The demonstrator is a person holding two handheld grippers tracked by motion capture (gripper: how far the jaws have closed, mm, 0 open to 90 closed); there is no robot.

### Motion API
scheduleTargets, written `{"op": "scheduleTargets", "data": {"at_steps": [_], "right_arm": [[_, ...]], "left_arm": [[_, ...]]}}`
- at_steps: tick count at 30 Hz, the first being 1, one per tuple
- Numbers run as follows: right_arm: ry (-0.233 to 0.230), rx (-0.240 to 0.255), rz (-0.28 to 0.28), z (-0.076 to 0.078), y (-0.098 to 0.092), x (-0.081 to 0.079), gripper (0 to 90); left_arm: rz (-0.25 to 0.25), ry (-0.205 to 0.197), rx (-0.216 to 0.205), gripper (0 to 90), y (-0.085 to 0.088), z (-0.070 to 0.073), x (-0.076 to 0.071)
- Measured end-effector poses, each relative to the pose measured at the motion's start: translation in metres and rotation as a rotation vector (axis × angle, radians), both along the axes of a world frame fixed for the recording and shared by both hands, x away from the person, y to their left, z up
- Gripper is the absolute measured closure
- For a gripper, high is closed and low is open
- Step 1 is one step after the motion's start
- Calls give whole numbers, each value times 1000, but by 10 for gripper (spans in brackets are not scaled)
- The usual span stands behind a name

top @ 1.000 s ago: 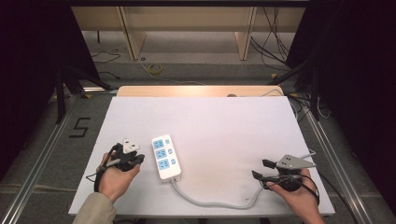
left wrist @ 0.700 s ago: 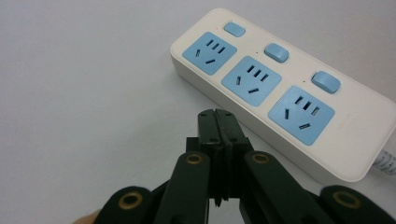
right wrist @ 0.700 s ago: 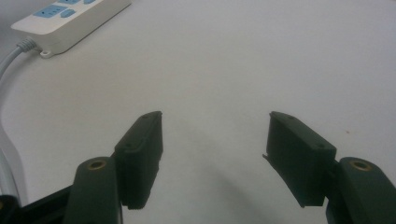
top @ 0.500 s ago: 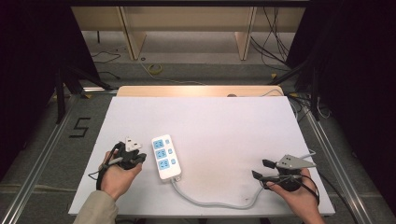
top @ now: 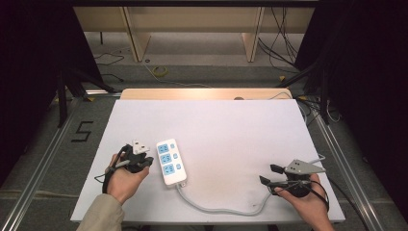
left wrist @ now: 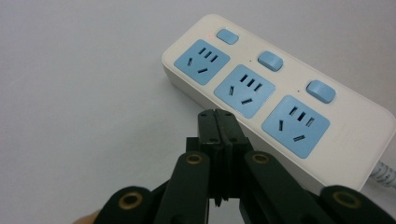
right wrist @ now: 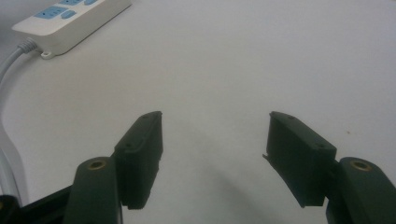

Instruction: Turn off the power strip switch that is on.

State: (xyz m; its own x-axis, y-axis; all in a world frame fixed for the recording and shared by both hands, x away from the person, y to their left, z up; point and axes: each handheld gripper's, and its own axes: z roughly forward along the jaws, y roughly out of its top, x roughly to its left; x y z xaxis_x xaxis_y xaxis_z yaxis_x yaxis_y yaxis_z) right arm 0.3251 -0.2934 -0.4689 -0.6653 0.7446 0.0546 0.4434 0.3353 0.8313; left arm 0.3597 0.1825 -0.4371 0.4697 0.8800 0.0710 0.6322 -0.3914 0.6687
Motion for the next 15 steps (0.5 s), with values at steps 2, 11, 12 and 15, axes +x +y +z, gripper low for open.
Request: {"op": "scheduleTargets", "data": {"at_steps": [2, 11, 12, 15], "right_arm": [[0, 0, 0, 0, 0, 0, 371], [0, -1, 0, 0, 0, 0, 370], [0, -1, 0, 0, 0, 0, 370], [-1, -2, 0, 0, 0, 0, 371]], "left_arm": [[-3, 1, 1, 898, -1, 0, 1], [-8, 3, 4, 898, -4, 1, 4], [-8, 4, 4, 898, -4, 1, 5], [-11, 8, 5, 898, -5, 2, 6]]}}
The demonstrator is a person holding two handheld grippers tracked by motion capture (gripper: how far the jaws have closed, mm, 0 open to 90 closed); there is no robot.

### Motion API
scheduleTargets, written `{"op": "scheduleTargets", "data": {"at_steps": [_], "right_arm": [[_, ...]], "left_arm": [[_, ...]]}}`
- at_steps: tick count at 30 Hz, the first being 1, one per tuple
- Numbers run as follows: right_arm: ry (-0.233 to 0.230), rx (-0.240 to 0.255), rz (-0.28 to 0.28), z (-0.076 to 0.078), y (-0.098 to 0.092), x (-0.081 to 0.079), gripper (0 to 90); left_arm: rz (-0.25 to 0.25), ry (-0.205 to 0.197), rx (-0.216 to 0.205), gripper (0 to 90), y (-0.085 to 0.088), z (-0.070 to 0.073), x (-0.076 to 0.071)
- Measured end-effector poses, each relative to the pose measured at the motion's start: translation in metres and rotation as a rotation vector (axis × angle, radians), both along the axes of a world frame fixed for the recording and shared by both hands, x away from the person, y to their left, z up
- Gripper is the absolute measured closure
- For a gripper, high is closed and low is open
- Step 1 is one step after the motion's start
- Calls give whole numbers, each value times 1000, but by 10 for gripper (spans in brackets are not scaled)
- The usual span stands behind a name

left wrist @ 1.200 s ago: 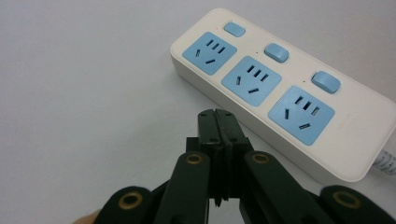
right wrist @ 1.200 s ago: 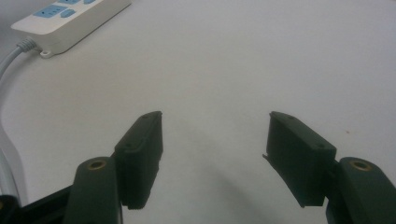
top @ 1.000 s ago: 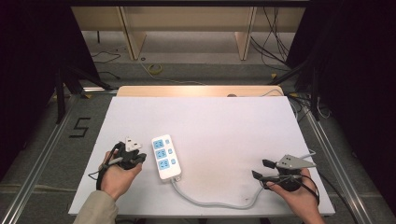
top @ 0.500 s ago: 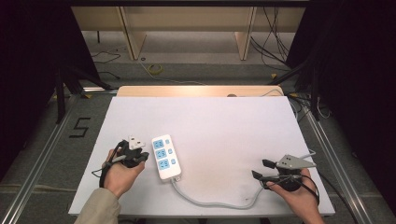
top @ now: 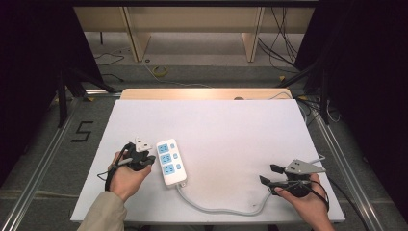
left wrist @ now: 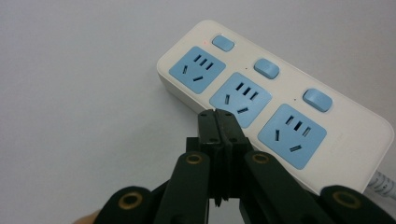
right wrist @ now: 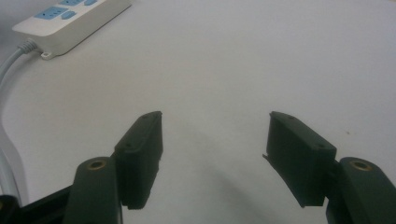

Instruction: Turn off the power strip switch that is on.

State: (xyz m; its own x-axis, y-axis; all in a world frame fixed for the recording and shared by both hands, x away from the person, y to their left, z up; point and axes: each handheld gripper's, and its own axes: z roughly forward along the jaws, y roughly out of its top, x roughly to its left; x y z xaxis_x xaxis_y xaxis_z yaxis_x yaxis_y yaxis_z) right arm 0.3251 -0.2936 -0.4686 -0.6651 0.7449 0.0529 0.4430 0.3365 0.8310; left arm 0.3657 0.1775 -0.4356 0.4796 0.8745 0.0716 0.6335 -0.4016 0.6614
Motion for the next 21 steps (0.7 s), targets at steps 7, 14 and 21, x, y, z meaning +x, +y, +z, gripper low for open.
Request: {"op": "scheduleTargets", "data": {"at_steps": [7, 14, 21], "right_arm": [[0, 0, 0, 0, 0, 0, 370], [1, 0, 0, 0, 0, 0, 370], [0, 1, 0, 0, 0, 0, 370]], "left_arm": [[-2, -1, -2, 898, -2, 1, 2], [-4, 2, -3, 898, -5, 2, 5], [-12, 6, -1, 898, -7, 3, 7]]}}
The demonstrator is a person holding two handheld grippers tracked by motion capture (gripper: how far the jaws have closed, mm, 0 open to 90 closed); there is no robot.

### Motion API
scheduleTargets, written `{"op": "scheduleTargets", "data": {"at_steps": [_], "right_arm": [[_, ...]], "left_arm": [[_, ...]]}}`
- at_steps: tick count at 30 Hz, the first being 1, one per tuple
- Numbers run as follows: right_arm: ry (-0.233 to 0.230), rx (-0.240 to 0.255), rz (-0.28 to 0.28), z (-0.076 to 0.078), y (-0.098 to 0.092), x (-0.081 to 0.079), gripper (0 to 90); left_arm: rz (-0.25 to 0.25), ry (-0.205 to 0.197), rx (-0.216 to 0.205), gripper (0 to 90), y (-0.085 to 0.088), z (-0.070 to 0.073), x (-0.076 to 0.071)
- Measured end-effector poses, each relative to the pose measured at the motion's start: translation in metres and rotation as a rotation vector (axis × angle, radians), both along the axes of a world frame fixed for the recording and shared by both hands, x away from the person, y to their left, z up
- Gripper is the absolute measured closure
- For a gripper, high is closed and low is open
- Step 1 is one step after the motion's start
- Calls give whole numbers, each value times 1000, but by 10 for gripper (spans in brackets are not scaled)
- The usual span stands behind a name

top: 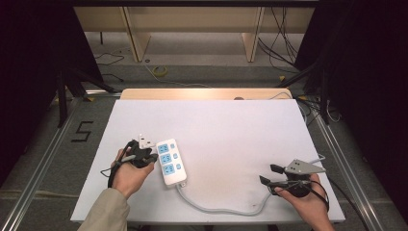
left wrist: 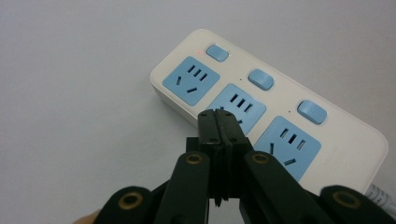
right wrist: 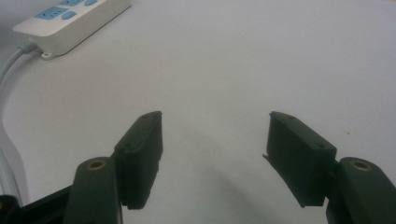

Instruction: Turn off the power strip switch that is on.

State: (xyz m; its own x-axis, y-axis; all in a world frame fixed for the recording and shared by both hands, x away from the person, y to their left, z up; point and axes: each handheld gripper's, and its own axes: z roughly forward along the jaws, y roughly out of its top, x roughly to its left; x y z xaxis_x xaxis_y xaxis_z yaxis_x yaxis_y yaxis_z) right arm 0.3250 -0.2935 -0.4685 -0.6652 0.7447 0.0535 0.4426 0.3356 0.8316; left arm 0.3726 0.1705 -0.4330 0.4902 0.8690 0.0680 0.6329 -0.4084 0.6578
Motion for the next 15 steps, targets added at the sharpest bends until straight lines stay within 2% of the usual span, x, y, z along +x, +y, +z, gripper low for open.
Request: {"op": "scheduleTargets", "data": {"at_steps": [15], "right_arm": [[2, 1, 1, 0, 0, 0, 369]], "left_arm": [[-2, 11, -1, 898, -3, 1, 5]]}}
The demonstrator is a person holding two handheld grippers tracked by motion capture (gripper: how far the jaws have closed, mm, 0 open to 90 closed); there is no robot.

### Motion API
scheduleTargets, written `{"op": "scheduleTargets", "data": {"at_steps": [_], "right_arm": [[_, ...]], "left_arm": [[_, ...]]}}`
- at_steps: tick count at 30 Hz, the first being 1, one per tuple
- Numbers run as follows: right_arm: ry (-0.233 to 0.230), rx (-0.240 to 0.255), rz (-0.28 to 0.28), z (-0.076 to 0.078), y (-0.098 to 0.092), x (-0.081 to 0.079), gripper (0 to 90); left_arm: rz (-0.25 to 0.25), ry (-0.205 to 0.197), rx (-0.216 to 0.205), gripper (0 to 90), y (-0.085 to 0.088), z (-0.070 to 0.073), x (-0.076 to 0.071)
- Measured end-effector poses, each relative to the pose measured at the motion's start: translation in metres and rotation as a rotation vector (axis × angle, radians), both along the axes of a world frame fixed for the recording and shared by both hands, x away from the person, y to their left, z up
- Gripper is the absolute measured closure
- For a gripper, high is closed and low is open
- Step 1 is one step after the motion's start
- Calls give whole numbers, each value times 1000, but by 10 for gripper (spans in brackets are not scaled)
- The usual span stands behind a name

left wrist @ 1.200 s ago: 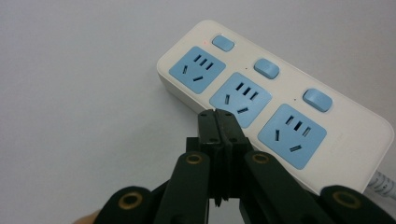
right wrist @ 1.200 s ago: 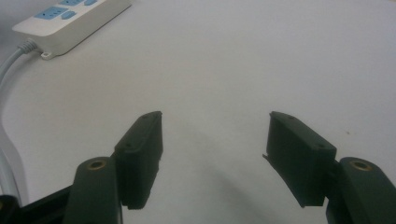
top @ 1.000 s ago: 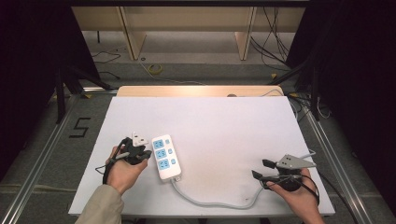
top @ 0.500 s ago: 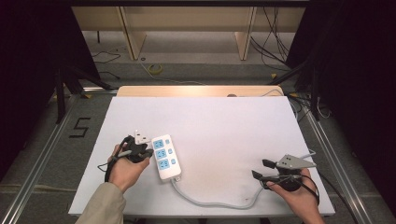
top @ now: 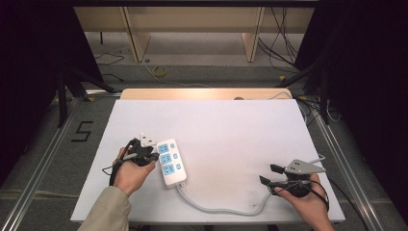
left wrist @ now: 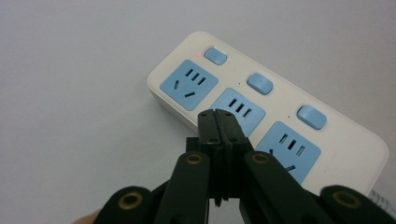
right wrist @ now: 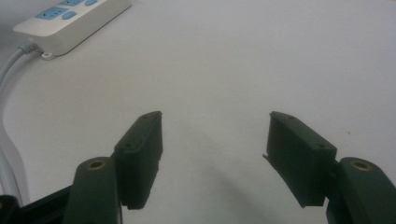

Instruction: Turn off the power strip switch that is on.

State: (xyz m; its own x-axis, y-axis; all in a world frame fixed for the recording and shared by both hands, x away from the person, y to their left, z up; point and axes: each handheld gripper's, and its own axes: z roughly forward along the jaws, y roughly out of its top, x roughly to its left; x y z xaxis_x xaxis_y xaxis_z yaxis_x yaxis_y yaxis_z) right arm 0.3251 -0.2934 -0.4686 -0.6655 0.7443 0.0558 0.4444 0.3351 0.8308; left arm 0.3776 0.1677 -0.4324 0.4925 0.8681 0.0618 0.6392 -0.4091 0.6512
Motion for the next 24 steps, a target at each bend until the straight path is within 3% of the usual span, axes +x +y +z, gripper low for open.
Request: {"op": "scheduleTargets", "data": {"at_steps": [24], "right_arm": [[-1, -1, 0, 0, 0, 0, 369]], "left_arm": [[-10, 14, 7, 898, -7, 0, 9]]}}
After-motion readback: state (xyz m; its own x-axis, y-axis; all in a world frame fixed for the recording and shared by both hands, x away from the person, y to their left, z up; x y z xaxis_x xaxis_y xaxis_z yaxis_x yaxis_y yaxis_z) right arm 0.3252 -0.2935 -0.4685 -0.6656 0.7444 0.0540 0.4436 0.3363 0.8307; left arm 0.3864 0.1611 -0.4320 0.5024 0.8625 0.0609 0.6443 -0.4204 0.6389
